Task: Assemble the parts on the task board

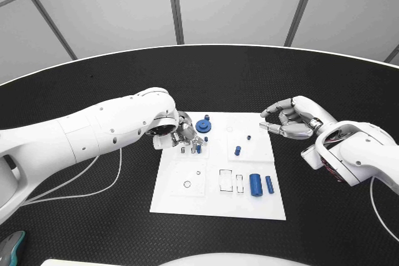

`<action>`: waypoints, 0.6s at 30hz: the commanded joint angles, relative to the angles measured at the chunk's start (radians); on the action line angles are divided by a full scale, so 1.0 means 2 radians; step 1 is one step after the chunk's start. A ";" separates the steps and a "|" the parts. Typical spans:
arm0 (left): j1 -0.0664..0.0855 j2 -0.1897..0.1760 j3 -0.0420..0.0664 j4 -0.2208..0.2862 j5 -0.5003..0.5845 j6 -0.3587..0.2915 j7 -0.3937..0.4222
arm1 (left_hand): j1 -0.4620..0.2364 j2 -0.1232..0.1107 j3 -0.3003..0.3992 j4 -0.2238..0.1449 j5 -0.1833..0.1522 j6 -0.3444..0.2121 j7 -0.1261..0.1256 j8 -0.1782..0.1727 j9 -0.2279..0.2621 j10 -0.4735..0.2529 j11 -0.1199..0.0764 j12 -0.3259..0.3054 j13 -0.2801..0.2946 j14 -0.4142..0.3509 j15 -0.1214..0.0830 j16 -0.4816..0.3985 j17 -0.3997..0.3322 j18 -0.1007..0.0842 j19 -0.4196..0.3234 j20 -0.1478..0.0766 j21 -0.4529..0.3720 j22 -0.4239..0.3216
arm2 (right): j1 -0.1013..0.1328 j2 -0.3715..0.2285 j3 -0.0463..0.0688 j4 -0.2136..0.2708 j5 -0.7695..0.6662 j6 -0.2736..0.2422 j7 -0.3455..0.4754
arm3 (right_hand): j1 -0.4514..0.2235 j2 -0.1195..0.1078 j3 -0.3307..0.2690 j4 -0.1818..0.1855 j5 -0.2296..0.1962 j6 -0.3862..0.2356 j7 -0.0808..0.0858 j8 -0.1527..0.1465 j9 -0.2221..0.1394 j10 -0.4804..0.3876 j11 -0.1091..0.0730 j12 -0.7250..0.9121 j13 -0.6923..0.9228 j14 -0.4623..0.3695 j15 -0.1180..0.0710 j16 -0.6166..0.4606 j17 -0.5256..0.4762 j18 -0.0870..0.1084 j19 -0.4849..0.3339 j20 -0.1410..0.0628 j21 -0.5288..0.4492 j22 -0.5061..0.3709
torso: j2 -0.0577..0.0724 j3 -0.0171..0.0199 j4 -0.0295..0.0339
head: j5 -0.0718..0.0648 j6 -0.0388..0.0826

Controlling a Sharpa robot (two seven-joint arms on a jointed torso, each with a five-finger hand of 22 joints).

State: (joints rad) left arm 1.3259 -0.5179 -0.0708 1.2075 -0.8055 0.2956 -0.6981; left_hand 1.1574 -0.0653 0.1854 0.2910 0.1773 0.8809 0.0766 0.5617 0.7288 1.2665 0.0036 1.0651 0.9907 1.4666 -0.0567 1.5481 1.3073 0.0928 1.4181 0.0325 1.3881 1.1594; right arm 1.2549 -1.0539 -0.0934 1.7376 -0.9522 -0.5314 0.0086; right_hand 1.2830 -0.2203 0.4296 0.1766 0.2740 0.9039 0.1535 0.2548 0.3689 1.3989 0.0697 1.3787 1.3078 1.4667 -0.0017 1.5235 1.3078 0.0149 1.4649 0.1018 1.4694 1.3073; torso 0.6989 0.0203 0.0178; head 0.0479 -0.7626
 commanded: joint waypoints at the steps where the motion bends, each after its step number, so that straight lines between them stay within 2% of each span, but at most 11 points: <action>1: 0.000 0.001 0.000 -0.001 0.000 0.001 -0.008 | 0.006 -0.001 0.003 0.000 0.003 -0.005 0.000 0.001 0.001 -0.003 -0.001 0.001 0.000 0.046 -0.003 0.000 0.112 -0.008 0.003 -0.001 0.002 0.001 | 0.000 0.000 0.000 0.000 0.000 0.000 0.000 | 0.003 0.003 0.002 0.001 0.003 -0.001 0.000 0.003 0.000 0.000 -0.001 0.000 0.038 0.039 -0.003 -0.002 0.081 0.007 0.028 -0.004 -0.002 0.092 | 0.000 0.0002 0.0001 | 0.000 0.000; 9: 0.000 0.004 0.000 -0.004 0.000 0.003 -0.008 | 0.008 0.000 0.005 0.000 0.003 -0.005 0.000 0.001 0.001 -0.003 -0.001 0.001 0.001 0.046 -0.003 0.000 0.112 -0.008 0.003 -0.001 0.003 0.001 | 0.000 0.001 0.000 0.000 0.000 0.001 0.000 | 0.003 0.003 0.002 0.001 0.003 -0.001 0.000 0.003 0.000 0.000 -0.001 0.000 0.038 0.039 -0.003 -0.002 0.081 0.007 0.028 -0.004 -0.002 0.092 | 0.000 0.0008 0.0001 | 0.000 -0.001; 18: 0.000 0.005 -0.001 -0.007 0.000 0.004 -0.009 | 0.014 0.000 0.008 -0.001 0.003 -0.005 0.000 0.001 0.002 -0.003 -0.001 0.001 0.000 0.046 -0.003 0.000 0.112 -0.008 0.003 -0.001 0.003 0.002 | 0.000 0.002 0.000 -0.001 0.000 0.002 0.000 | 0.003 0.003 0.002 0.001 0.003 -0.001 0.000 0.003 0.000 0.000 -0.001 0.000 0.038 0.039 -0.003 -0.002 0.081 0.007 0.028 -0.004 -0.002 0.092 | 0.000 0.0005 0.0001 | 0.000 -0.003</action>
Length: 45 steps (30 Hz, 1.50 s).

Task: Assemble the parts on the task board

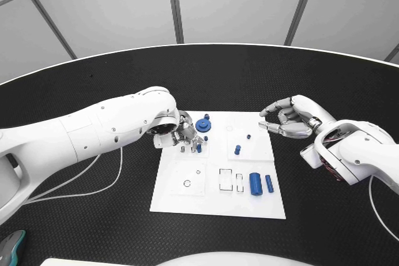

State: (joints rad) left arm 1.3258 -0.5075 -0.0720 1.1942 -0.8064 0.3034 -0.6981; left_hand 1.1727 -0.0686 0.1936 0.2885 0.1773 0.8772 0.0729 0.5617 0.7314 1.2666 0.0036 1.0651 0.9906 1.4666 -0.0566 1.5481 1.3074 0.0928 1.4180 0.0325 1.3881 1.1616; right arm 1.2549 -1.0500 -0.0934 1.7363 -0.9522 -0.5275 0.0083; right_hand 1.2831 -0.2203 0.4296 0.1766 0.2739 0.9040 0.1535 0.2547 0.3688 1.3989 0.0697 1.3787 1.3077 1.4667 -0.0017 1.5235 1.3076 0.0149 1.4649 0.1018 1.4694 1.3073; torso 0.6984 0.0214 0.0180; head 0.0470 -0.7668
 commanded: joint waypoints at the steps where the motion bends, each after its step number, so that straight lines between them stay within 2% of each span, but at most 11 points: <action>1: 0.000 0.000 0.000 -0.001 0.000 0.001 -0.009 | 0.007 0.001 0.004 0.000 0.003 -0.003 0.001 0.001 0.001 -0.003 -0.001 0.001 0.000 0.046 -0.003 0.000 0.112 -0.008 0.003 -0.001 0.003 0.001 | 0.000 0.000 0.000 0.000 0.000 0.000 0.000 | 0.003 0.003 0.002 0.001 0.003 -0.001 0.000 0.003 0.001 0.000 -0.001 0.000 0.038 0.039 -0.003 -0.002 0.081 0.007 0.028 -0.004 -0.002 0.092 | 0.000 -0.0001 0.0000 | 0.000 -0.001; 32: 0.000 0.002 -0.001 -0.004 -0.004 0.004 -0.010 | 0.023 -0.003 0.014 0.000 0.002 -0.004 0.001 0.001 0.005 -0.005 -0.002 -0.001 -0.003 0.046 -0.003 0.000 0.112 -0.009 0.003 -0.001 0.005 0.004 | 0.000 0.002 0.000 -0.002 0.000 0.004 -0.001 | 0.004 0.003 0.003 0.001 0.004 -0.002 0.000 0.004 0.001 0.002 -0.001 0.001 0.039 0.039 -0.003 -0.002 0.082 0.007 0.029 -0.004 -0.002 0.092 | 0.000 -0.0004 0.0004 | -0.001 -0.003; 39: 0.000 0.004 -0.001 -0.005 -0.004 0.006 -0.010 | 0.031 -0.003 0.021 0.000 0.003 -0.004 0.001 0.000 0.006 -0.006 -0.002 -0.002 -0.005 0.046 -0.003 0.000 0.111 -0.009 0.003 -0.001 0.005 0.005 | 0.000 0.002 0.000 -0.002 0.000 0.005 -0.002 | 0.004 0.003 0.003 0.001 0.004 -0.002 0.000 0.004 0.001 0.002 -0.001 0.001 0.039 0.039 -0.003 -0.002 0.082 0.007 0.029 -0.004 -0.002 0.092 | 0.000 0.0001 -0.0007 | 0.000 -0.004; 45: 0.000 0.004 -0.002 -0.006 -0.004 0.006 -0.010 | 0.031 -0.003 0.021 0.000 0.003 -0.004 0.001 0.000 0.006 -0.006 -0.002 -0.002 -0.005 0.046 -0.003 0.000 0.111 -0.009 0.003 -0.001 0.005 0.005 | 0.000 0.002 0.000 -0.002 0.000 0.005 -0.002 | 0.004 0.003 0.003 0.001 0.004 -0.002 0.000 0.004 0.001 0.002 -0.001 0.001 0.039 0.039 -0.003 -0.002 0.082 0.007 0.029 -0.004 -0.002 0.092 | 0.000 -0.0002 0.0004 | -0.001 -0.004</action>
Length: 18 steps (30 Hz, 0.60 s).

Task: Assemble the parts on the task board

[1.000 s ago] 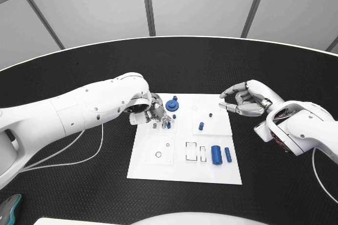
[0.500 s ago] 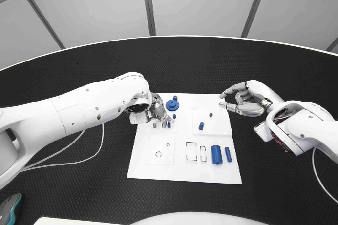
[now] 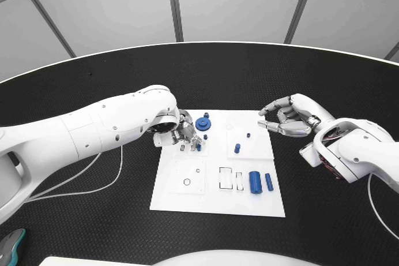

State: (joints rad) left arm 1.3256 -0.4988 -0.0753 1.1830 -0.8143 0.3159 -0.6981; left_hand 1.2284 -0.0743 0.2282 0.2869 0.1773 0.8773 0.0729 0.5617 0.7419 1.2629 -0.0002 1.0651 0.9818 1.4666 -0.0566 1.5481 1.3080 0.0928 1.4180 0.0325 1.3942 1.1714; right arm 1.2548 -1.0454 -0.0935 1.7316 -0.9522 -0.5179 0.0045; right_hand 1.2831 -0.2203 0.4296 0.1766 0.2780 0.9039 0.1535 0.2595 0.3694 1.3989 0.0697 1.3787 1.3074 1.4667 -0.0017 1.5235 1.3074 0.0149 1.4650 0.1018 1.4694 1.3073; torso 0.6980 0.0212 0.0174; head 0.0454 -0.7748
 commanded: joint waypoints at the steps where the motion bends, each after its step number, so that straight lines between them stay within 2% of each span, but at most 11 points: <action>1: 0.000 0.000 0.000 0.000 0.000 0.000 -0.010 | 0.004 0.000 0.005 0.000 0.003 -0.004 0.001 0.000 0.001 -0.004 0.000 -0.003 -0.001 0.046 -0.003 0.000 0.111 -0.009 0.003 -0.001 0.002 0.000 | 0.000 0.000 0.000 0.000 0.000 0.000 0.000 | 0.004 0.003 0.003 0.001 0.002 -0.002 0.000 0.002 0.001 0.002 -0.001 0.001 0.039 0.039 -0.003 -0.002 0.082 0.007 0.029 -0.004 -0.002 0.092 | 0.000 -0.0001 0.0007 | 0.000 0.000; 7: 0.000 0.000 -0.001 -0.001 0.000 -0.001 -0.010 | 0.018 0.000 0.021 0.000 0.003 -0.005 0.000 -0.002 0.003 -0.006 -0.001 -0.005 -0.005 0.046 -0.004 0.000 0.111 -0.009 0.003 -0.002 0.003 0.001 | 0.000 0.001 0.000 -0.001 0.000 0.001 0.000 | 0.004 0.003 0.003 0.002 0.002 -0.002 0.000 0.002 0.001 0.002 -0.001 0.001 0.040 0.039 -0.004 -0.003 0.082 0.007 0.029 -0.004 -0.002 0.092 | 0.000 0.0000 0.0007 | 0.001 0.000; 9: 0.000 0.000 -0.001 -0.001 0.000 -0.002 -0.010 | 0.029 0.000 0.035 -0.002 0.003 -0.006 0.000 -0.003 0.004 -0.007 -0.001 -0.006 -0.006 0.046 -0.004 0.000 0.111 -0.009 0.003 -0.002 0.003 0.001 | 0.000 0.001 0.000 -0.001 0.000 0.001 -0.001 | 0.004 0.003 0.003 0.001 0.002 -0.002 0.000 0.002 0.001 0.002 -0.001 0.001 0.040 0.039 -0.004 -0.002 0.082 0.007 0.029 -0.004 -0.001 0.092 | 0.000 -0.0001 0.0005 | 0.001 0.000; 11: 0.000 0.000 -0.001 -0.001 0.000 -0.001 -0.010 | 0.057 -0.001 0.068 -0.015 0.005 -0.008 -0.002 -0.004 0.006 -0.009 -0.003 -0.009 -0.008 0.046 -0.006 0.000 0.111 -0.009 0.003 -0.004 0.003 0.002 | 0.000 0.001 0.000 -0.001 0.000 0.002 -0.001 | 0.004 0.003 0.003 0.001 0.002 -0.002 0.000 0.002 0.001 0.003 -0.001 0.001 0.040 0.039 -0.004 -0.002 0.082 0.007 0.029 -0.004 -0.001 0.092 | 0.000 0.0000 0.0001 | 0.001 0.000; 13: 0.000 0.000 -0.001 -0.001 0.000 0.000 -0.010 | 0.062 -0.005 0.082 -0.017 0.005 -0.008 -0.002 -0.004 0.007 -0.009 -0.003 -0.009 -0.009 0.046 -0.006 0.000 0.111 -0.009 0.002 -0.004 0.003 0.002 | 0.000 0.001 0.000 -0.001 0.000 0.002 -0.001 | 0.004 0.003 0.003 0.001 0.002 -0.002 0.000 0.002 0.001 0.003 -0.001 0.001 0.040 0.039 -0.004 -0.002 0.082 0.007 0.029 -0.004 -0.001 0.092 | 0.000 0.0000 0.0001 | 0.002 0.000; 15: 0.000 0.000 -0.002 -0.001 0.000 0.001 -0.010 | 0.064 -0.015 0.116 -0.022 0.005 -0.008 -0.001 -0.004 0.010 -0.009 -0.003 -0.010 -0.011 0.046 -0.006 0.000 0.111 -0.009 0.002 -0.004 0.003 0.003 | 0.000 0.001 0.000 -0.001 0.000 0.002 -0.001 | 0.004 0.003 0.003 0.001 0.002 -0.002 0.000 0.002 0.001 0.003 -0.001 0.001 0.040 0.039 -0.004 -0.002 0.082 0.007 0.029 -0.004 -0.001 0.092 | 0.000 0.0000 0.0003 | 0.002 0.000; 18: 0.000 0.000 -0.002 -0.001 0.000 0.002 -0.010 | 0.058 -0.027 0.150 -0.027 0.006 -0.009 -0.001 -0.002 0.016 -0.008 -0.003 -0.011 -0.012 0.046 -0.005 0.000 0.111 -0.009 0.002 -0.003 0.003 0.003 | 0.000 0.002 0.000 -0.001 0.000 0.002 -0.001 | 0.005 0.003 0.003 0.001 0.002 -0.002 0.000 0.003 0.001 0.003 -0.001 0.002 0.040 0.039 -0.004 -0.002 0.082 0.006 0.029 -0.004 -0.001 0.093 | 0.000 0.0001 0.0005 | 0.002 -0.001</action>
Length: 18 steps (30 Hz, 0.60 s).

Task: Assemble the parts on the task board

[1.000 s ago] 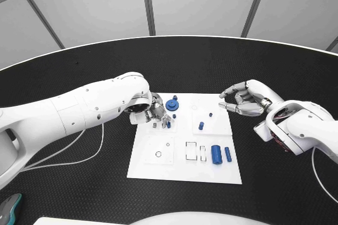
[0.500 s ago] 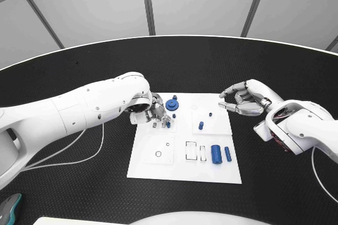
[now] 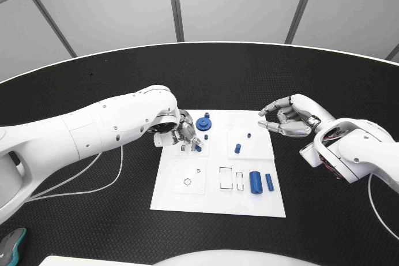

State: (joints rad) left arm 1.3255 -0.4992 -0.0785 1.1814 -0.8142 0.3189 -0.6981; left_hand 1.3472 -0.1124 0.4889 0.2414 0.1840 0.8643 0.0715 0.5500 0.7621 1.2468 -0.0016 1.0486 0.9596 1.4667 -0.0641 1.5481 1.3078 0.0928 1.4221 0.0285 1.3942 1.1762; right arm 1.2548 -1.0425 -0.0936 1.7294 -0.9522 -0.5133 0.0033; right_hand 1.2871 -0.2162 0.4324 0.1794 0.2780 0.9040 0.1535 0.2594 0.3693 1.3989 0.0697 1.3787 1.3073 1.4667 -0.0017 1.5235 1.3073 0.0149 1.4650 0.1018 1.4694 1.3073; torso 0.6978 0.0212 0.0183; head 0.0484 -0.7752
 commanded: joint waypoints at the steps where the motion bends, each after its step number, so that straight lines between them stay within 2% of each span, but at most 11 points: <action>1: 0.000 0.000 0.000 0.000 0.000 0.001 -0.010 | -0.002 -0.008 0.022 -0.005 0.003 -0.002 -0.001 0.004 0.006 0.000 -0.002 -0.003 -0.001 0.046 -0.002 0.000 0.112 -0.009 0.000 -0.001 0.003 0.001 | 0.000 0.000 0.000 0.000 0.000 0.000 0.000 | 0.003 0.001 0.002 0.000 0.003 -0.002 0.000 0.003 0.001 0.003 -0.001 0.002 0.040 0.039 -0.004 -0.002 0.082 0.006 0.029 -0.004 -0.001 0.093 | 0.000 0.0000 0.0002 | 0.000 -0.001; 3: 0.000 -0.001 0.000 0.000 0.000 0.001 -0.010 | -0.004 -0.014 0.051 -0.016 0.005 -0.005 0.000 0.006 0.011 -0.001 -0.002 -0.005 -0.004 0.046 -0.002 0.000 0.112 -0.009 0.000 -0.001 0.003 0.001 | 0.000 0.000 0.000 0.000 0.000 0.001 0.000 | 0.003 0.001 0.002 0.000 0.003 -0.002 0.000 0.003 0.001 0.003 -0.001 0.002 0.040 0.039 -0.004 -0.002 0.082 0.006 0.029 -0.004 -0.001 0.093 | 0.000 -0.0002 0.0004 | 0.000 -0.001; 10: 0.000 -0.003 -0.001 0.001 0.000 0.002 -0.008 | -0.021 -0.025 0.107 -0.045 0.014 -0.012 0.003 0.012 0.026 -0.002 0.001 -0.011 -0.011 0.046 0.000 -0.001 0.112 -0.009 0.000 0.000 0.004 0.002 | 0.000 0.002 0.000 -0.002 0.000 0.002 0.000 | 0.004 0.002 0.002 0.000 0.004 -0.002 -0.001 0.003 0.001 0.003 -0.002 0.002 0.040 0.039 -0.004 -0.002 0.082 0.007 0.029 -0.004 -0.002 0.092 | 0.000 0.0001 0.0001 | 0.001 -0.002; 14: 0.000 -0.006 -0.001 0.002 0.016 -0.002 -0.006 | -0.030 -0.026 0.134 -0.062 0.026 -0.012 0.005 0.017 0.035 0.000 0.002 -0.010 -0.011 0.046 0.001 0.000 0.112 -0.009 0.000 0.001 0.004 0.003 | 0.000 0.003 0.000 -0.003 0.000 0.002 0.000 | 0.004 0.002 0.002 0.000 0.004 -0.002 -0.001 0.003 0.001 0.003 -0.002 0.002 0.040 0.039 -0.004 -0.002 0.082 0.007 0.029 -0.004 -0.002 0.092 | 0.000 0.0003 0.0000 | 0.003 -0.001; 18: 0.000 -0.013 -0.001 0.007 0.042 -0.011 -0.002 | -0.044 -0.029 0.153 -0.076 0.051 -0.011 0.006 0.022 0.042 0.003 0.002 -0.010 -0.012 0.046 0.001 0.000 0.112 -0.009 0.000 0.002 0.004 0.004 | 0.000 0.004 0.000 -0.004 0.000 0.002 0.000 | 0.004 0.002 0.002 0.000 0.004 -0.002 0.000 0.003 0.001 0.003 -0.002 0.002 0.040 0.039 -0.004 -0.002 0.082 0.007 0.029 -0.004 -0.002 0.092 | -0.001 0.0002 0.0003 | 0.002 -0.001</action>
State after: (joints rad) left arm 1.3254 -0.5224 -0.0803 1.1945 -0.7430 0.3007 -0.6981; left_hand 1.2655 -0.1710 0.6613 0.2179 0.2793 0.8429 0.0787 0.5888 0.8458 1.2456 0.0044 1.0296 0.9366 1.4667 -0.0640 1.5481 1.3076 0.0928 1.4221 0.0285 1.3972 1.1831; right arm 1.2547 -1.0347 -0.0936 1.7215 -0.9522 -0.5096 0.0035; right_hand 1.2871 -0.2162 0.4324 0.1794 0.2820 0.9039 0.1535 0.2593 0.3700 1.3989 0.0697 1.3787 1.3080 1.4667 -0.0017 1.5235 1.3073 0.0150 1.4649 0.1018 1.4694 1.3073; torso 0.6973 0.0214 0.0185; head 0.0530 -0.7783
